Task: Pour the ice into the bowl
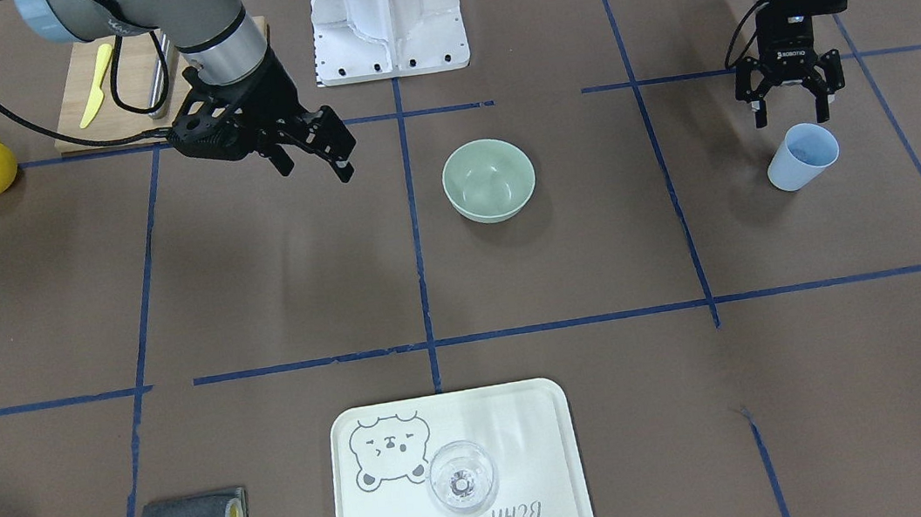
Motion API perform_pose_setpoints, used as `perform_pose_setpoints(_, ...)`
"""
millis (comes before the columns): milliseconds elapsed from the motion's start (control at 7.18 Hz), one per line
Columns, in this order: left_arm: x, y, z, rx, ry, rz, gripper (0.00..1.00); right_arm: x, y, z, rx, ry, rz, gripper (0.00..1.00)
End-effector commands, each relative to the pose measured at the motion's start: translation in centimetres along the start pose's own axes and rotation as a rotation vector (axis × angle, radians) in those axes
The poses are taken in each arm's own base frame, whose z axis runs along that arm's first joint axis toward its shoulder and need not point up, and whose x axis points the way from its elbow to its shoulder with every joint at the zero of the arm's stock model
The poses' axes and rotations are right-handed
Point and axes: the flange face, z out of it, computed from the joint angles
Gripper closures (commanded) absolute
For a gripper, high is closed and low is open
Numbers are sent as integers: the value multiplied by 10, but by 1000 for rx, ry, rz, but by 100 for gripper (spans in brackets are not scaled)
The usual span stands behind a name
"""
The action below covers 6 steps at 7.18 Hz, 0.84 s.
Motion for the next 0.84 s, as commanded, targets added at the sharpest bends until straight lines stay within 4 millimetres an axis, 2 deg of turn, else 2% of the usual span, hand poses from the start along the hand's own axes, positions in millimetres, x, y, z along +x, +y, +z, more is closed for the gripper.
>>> perform_pose_setpoints(0,7,13,10,9,3,-28,1,-1,1,-1,-2,-4,-2,0)
perform_pose_setpoints(418,-14,-12,37,45,-67,-49,1,-1,0,-1,-2,-3,0,0)
perform_pose_setpoints(557,-14,-13,43,45,-76,-52,1,-1,2,-2,-5,-5,0,0)
perform_pose_setpoints(696,-3,-7,52,52,-78,-61,1,-1,1,-3,-5,-5,0,0)
